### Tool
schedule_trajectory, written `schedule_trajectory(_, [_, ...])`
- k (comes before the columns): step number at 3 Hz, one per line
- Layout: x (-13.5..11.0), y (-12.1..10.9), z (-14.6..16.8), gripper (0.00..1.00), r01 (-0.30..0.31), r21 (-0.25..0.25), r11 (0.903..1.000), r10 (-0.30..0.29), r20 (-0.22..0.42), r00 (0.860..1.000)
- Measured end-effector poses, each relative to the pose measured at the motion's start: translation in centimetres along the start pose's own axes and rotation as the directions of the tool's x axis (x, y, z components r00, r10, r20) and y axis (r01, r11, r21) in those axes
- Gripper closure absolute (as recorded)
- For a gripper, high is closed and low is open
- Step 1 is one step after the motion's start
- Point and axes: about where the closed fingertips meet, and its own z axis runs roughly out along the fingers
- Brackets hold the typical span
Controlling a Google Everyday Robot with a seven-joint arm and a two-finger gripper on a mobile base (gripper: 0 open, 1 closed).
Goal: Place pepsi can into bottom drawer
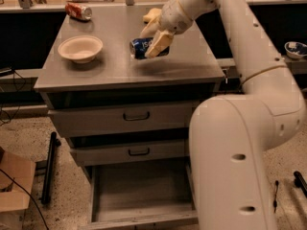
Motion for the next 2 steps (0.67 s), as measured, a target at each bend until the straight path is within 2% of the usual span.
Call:
schedule_trajectory(1, [-3.5, 2.4, -3.1, 1.00, 0.046, 0.019, 0.9988, -0.046, 0.003, 0.999])
schedule_trajectory(2, [-5.7, 6.3, -4.3, 1.00, 0.040, 0.034, 0.9986, -0.040, -0.003, 0.999])
